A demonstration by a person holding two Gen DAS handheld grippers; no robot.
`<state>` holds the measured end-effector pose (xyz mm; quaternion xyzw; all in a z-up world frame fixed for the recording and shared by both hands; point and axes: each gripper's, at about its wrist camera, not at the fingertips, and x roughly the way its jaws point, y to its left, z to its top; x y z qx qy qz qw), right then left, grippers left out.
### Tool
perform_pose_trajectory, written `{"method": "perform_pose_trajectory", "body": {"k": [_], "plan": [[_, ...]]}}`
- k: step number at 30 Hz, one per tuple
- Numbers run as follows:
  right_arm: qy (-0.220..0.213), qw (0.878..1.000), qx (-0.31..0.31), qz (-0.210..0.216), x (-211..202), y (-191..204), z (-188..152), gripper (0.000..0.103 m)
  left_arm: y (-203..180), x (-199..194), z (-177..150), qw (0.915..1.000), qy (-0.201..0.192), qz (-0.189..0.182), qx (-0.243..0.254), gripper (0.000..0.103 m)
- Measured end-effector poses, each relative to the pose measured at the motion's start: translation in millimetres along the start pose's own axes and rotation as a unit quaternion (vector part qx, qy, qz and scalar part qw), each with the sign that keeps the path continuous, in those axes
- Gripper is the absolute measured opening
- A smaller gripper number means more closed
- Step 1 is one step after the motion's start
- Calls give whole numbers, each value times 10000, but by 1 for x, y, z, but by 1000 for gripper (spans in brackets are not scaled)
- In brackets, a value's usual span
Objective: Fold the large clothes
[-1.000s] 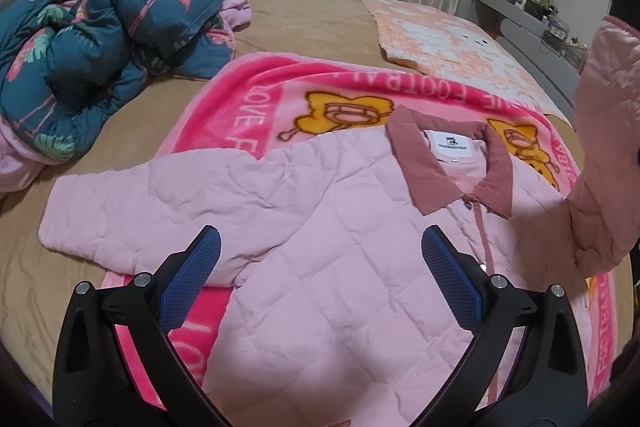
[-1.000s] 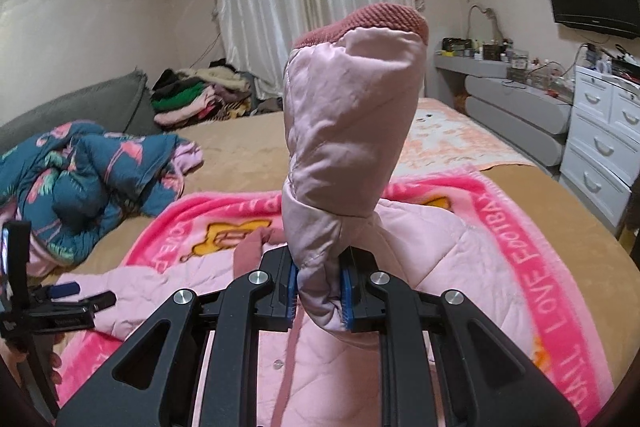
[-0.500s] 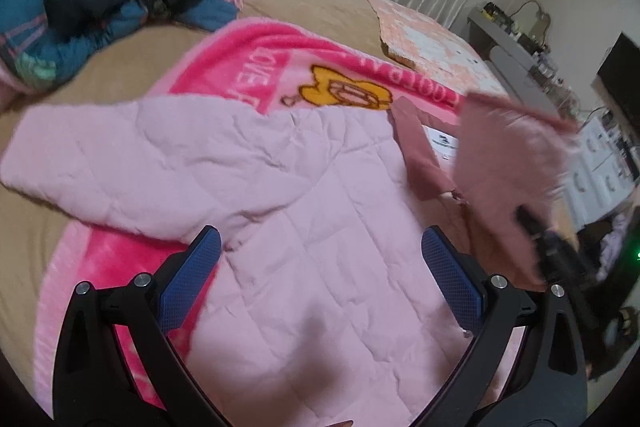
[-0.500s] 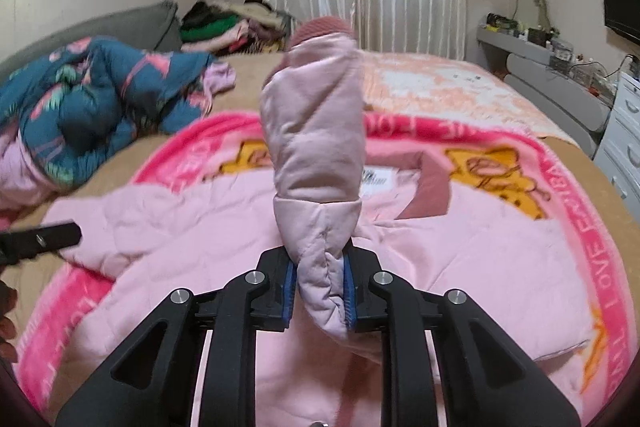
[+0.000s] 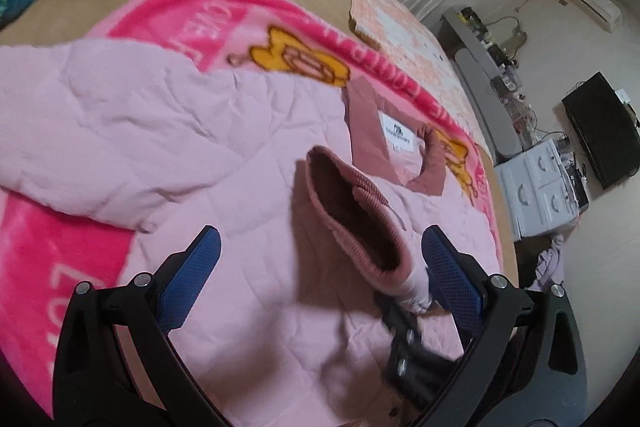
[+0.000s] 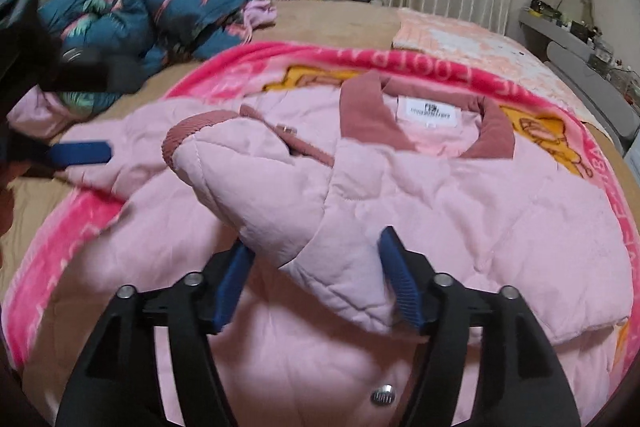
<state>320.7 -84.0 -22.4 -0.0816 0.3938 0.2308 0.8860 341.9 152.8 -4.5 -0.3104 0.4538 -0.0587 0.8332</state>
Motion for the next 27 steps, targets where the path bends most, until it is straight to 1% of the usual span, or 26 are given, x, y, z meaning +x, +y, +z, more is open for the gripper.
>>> {"method": "perform_pose_trajectory", "body": {"k": [1,2,3,4,7,10,13,15,16,17,18,19,20,21,22,23,24,27], "plan": [[-13,9999,51,92,-7,-2,-3,84,1,7,0,9998,128,-77,-91,94],[-54,9999,96,125,-16,-5,-6,86,2,16,-2,9993,278,-170,-194,94],[-88,9998,125,144,-24,-10,-10,90,3,24,-4,9988,368,-193,-262,94],[-91,9997,141,148,-30,-12,-12,91,3,33,-7,9983,466,-170,-300,94],[-108,9997,236,20,-51,-35,-24,91,6,50,-17,9967,666,-163,-440,94],[-106,9984,459,-318,-66,-66,-33,91,6,64,-27,9948,841,-179,-544,94],[-105,9952,752,-618,-79,-99,-44,91,1,73,-31,9940,874,-247,-608,94],[-148,9928,925,-750,-87,-118,-49,91,-6,79,-32,9947,865,-127,-544,93],[-181,9918,985,-790,-90,-125,-50,91,-9,80,-32,9950,845,-135,-512,92],[-272,9897,1077,-903,-96,-136,-53,91,-14,81,-31,9954,814,-166,-485,89],[-330,9882,1115,-992,-101,-142,-55,91,-18,82,-31,9959,786,-139,-436,81],[-388,9863,1149,-1115,-105,-150,-57,91,-25,83,-31,9968,745,88,-271,76],[-415,9849,1170,-1206,-108,-156,-58,90,-30,83,-31,9973,675,256,-95,59],[-449,9825,1214,-1342,-112,-166,-61,87,-33,82,-31,9976,614,309,43,43],[-461,9811,1262,-1391,-114,-172,-63,86,-37,80,-32,9978,532,329,222,39],[-461,9797,1344,-1418,-117,-181,-66,85,-42,77,-33,9973,406,400,458,25],[-446,9786,1405,-1434,-119,-186,-69,83,-45,76,-32,9968,342,416,590,17],[-385,9757,1603,-1446,-122,-205,-73,76,-52,64,-22,9962,164,315,792,11]]}}
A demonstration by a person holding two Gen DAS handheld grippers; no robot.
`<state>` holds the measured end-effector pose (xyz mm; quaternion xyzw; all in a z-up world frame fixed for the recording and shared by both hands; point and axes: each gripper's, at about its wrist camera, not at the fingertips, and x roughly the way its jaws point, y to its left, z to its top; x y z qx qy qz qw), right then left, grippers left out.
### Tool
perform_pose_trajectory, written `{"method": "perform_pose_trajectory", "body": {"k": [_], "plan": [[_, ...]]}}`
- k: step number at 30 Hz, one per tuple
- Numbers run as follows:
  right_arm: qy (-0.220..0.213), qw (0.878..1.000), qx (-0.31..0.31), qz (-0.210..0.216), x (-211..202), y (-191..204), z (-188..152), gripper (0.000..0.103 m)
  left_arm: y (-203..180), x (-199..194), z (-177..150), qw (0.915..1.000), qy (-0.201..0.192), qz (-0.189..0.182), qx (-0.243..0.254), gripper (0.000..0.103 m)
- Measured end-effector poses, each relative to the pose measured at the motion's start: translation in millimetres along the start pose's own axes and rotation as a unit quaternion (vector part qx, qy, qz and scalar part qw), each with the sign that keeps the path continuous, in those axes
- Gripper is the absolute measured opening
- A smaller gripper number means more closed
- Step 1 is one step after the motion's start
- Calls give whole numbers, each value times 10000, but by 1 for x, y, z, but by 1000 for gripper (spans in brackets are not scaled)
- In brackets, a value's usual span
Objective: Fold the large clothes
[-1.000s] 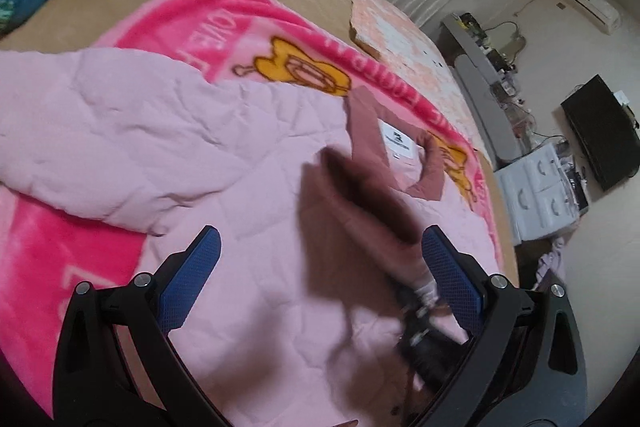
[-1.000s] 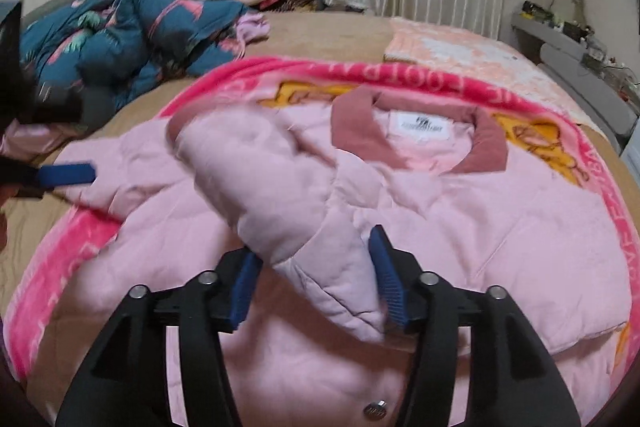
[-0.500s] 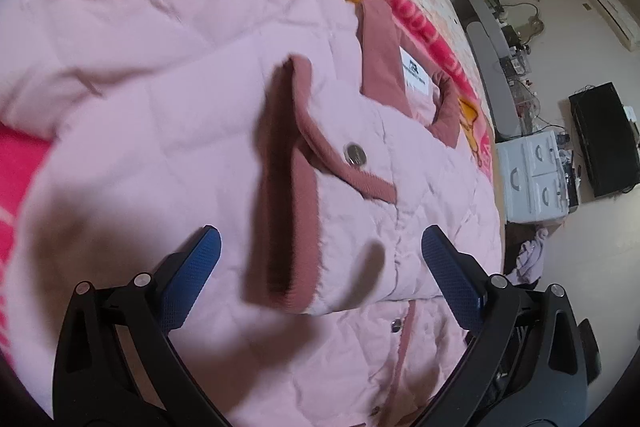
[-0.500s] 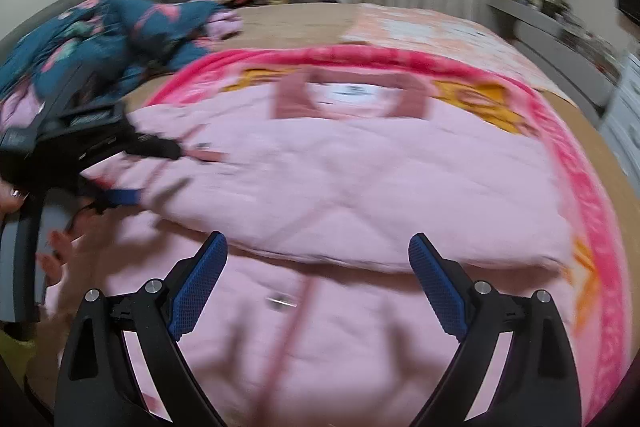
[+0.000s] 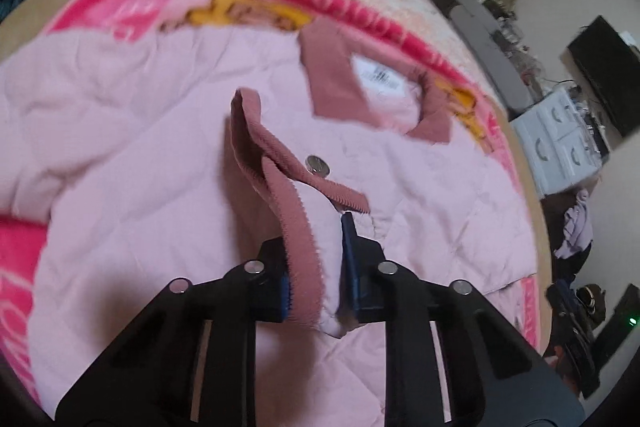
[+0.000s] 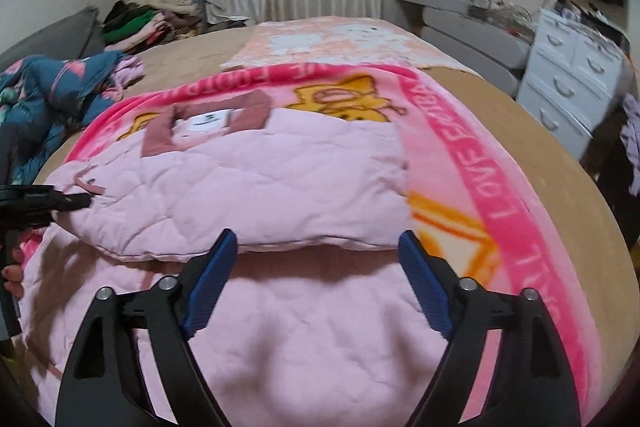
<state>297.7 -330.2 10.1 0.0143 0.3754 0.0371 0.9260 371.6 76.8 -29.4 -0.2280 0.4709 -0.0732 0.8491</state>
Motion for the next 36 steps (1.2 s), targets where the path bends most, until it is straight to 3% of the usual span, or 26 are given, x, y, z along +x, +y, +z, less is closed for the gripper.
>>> {"method": "perform_pose_trajectory", "body": {"k": [4,8,13,19,25,29,36], "plan": [[-57,9999,146,-4,-9,-14,8,74,-18,-30,27,9986,-367,51,374,8],[-140,9998,117,21,-7,-17,16,74,-27,-56,36,9934,-684,343,853,8],[42,9999,-36,126,12,-2,24,74,-13,-35,20,9909,-492,693,1044,8],[287,9986,-281,346,39,22,31,74,20,2,-3,9910,-75,985,903,9],[661,9961,-231,542,74,34,35,74,26,8,-9,9886,-45,1109,1019,10],[1139,9931,-109,240,106,30,23,77,28,13,-12,9890,6,1109,982,12],[1159,9931,-149,38,109,33,19,81,32,12,-15,9909,7,1035,857,18]]}}
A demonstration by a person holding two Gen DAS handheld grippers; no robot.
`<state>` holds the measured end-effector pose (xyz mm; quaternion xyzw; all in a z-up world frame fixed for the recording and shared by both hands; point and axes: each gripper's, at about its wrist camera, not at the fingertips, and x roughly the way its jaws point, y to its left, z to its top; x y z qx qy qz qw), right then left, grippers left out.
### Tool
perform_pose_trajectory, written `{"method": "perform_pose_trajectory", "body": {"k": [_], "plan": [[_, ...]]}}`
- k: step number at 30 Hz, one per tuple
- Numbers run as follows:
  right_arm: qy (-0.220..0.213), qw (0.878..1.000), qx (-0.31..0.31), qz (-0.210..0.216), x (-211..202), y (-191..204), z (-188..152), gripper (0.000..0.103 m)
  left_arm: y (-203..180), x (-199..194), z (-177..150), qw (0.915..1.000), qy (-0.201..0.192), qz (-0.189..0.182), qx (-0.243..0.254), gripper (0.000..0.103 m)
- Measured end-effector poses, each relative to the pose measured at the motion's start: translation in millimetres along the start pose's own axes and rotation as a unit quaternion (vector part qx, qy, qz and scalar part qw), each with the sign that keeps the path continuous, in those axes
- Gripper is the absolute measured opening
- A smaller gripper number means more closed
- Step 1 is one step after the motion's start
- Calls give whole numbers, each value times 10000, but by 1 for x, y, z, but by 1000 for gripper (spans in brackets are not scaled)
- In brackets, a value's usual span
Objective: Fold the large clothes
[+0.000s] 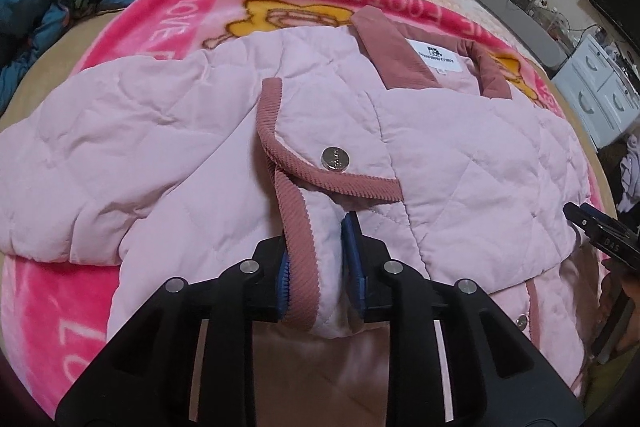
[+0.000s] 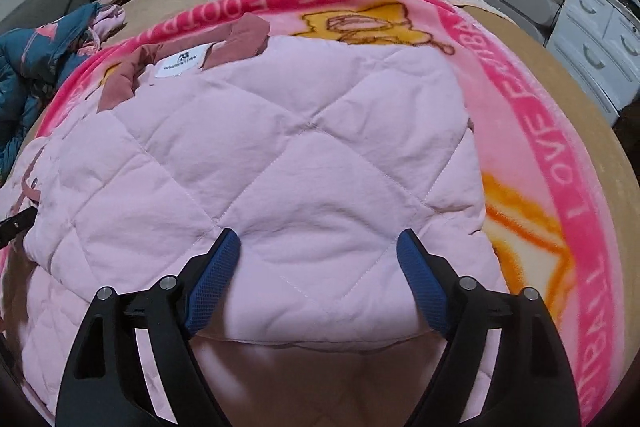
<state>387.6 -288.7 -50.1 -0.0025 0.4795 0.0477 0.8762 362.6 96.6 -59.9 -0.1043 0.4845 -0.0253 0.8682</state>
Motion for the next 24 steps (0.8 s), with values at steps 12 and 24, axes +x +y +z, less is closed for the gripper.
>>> {"method": "perform_pose_trajectory", "body": {"k": [12,24], "plan": [[-228,9996,68,161,-53,20,-4,95,19,-45,-7,9993,-109,154,-311,78],[-693,9953,-192,649,-97,86,-2,95,79,-109,-21,9922,-472,824,-808,94]]}}
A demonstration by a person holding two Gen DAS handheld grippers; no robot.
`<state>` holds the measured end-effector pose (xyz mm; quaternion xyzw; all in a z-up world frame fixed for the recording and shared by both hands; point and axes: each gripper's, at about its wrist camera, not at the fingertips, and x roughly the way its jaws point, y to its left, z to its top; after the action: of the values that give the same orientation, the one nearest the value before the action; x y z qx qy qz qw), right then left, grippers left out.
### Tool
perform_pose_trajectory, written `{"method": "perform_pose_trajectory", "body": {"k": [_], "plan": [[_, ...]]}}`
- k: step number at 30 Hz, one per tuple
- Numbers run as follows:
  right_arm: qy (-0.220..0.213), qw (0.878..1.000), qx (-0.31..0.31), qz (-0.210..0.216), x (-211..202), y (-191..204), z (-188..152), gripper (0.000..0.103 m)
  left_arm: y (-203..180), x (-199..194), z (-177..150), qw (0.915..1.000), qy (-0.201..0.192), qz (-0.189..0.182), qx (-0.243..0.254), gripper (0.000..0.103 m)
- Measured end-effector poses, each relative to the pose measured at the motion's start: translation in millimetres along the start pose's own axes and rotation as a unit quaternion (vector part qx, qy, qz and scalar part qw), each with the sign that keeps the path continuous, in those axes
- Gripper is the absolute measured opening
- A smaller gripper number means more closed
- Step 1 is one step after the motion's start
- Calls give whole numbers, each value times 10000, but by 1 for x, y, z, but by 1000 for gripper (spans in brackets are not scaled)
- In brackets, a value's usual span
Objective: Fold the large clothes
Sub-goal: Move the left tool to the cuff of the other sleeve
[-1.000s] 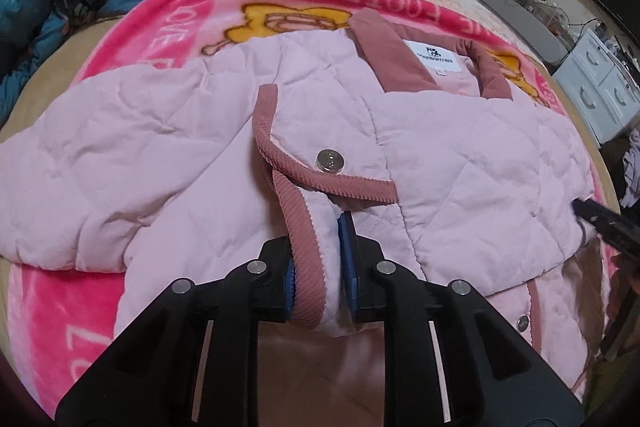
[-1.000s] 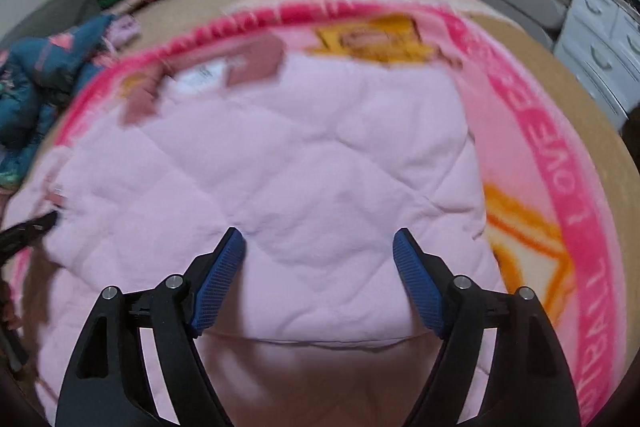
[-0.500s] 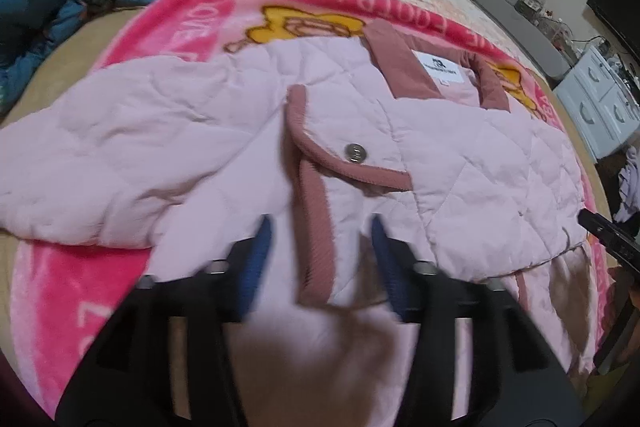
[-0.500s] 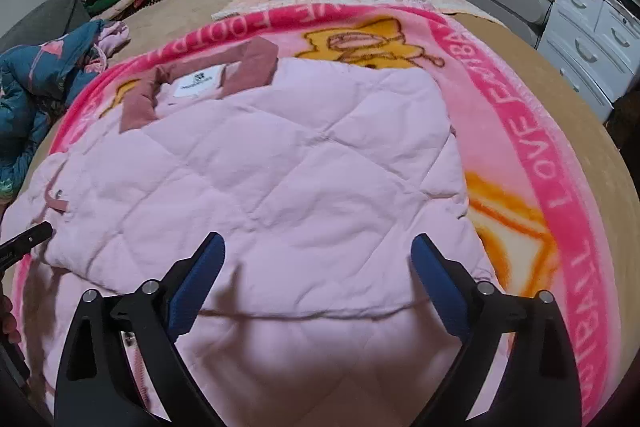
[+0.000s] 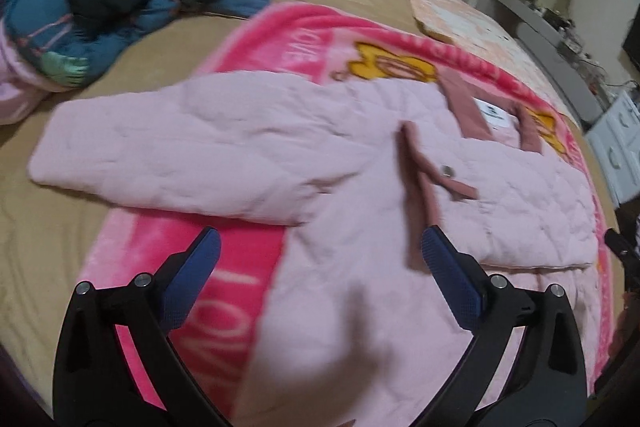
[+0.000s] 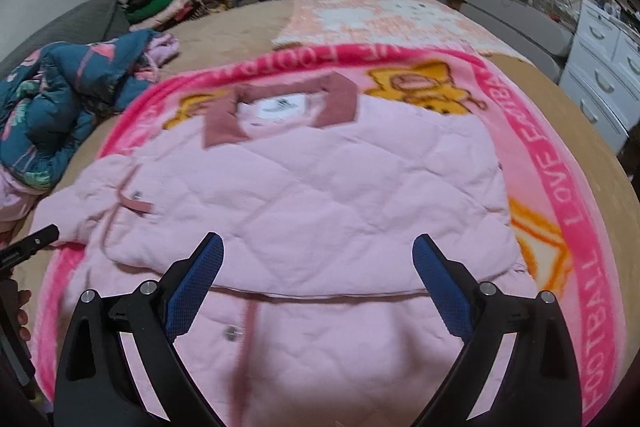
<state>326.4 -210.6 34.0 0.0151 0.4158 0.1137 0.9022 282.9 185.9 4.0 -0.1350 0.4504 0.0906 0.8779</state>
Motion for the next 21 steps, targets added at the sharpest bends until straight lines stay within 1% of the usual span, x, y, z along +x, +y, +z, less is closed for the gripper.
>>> {"method": "perform_pose_trajectory", "body": {"k": [3,6,9,13,21], "plan": [[-68,9998,-95,129,-6,20,4,95,17,-12,0,9997,-170,150,-58,94],[-123,9996,-139,229,-9,39,7,95,34,-19,0,9994,-232,184,-162,94],[-147,9992,-207,299,-11,57,9,95,49,-23,0,9987,-306,313,-266,94],[-242,9984,-352,359,-13,79,11,95,67,-21,0,9978,-320,424,-405,94],[-210,9965,-587,554,-1,123,15,95,113,-7,2,9937,-266,617,-893,94]]}}
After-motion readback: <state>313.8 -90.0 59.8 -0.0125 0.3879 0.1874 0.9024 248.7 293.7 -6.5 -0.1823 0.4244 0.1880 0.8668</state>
